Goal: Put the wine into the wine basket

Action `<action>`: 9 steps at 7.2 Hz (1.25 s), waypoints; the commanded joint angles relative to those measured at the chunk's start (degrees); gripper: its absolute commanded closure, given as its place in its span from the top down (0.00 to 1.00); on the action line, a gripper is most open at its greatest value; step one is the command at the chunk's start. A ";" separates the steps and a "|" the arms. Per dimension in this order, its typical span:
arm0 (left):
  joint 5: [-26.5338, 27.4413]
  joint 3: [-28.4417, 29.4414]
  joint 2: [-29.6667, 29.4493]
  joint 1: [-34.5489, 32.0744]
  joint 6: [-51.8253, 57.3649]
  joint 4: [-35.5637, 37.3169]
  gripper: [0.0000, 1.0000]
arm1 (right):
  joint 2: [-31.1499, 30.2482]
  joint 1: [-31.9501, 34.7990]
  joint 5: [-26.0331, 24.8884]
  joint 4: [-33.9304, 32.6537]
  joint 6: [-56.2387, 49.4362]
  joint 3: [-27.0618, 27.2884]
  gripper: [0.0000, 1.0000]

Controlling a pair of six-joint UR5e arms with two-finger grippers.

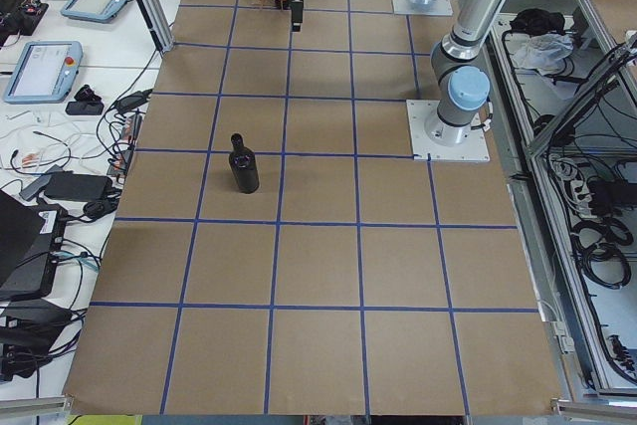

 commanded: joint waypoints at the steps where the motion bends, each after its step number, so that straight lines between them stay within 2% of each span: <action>1: -0.22 0.06 0.25 0.00 -0.29 -0.05 1.00 | -0.04 -0.01 -0.09 0.04 0.01 0.00 1.00; 9: 0.31 -0.02 -0.02 0.44 0.50 -0.85 1.00 | -0.04 -0.01 -0.09 0.04 0.01 0.00 1.00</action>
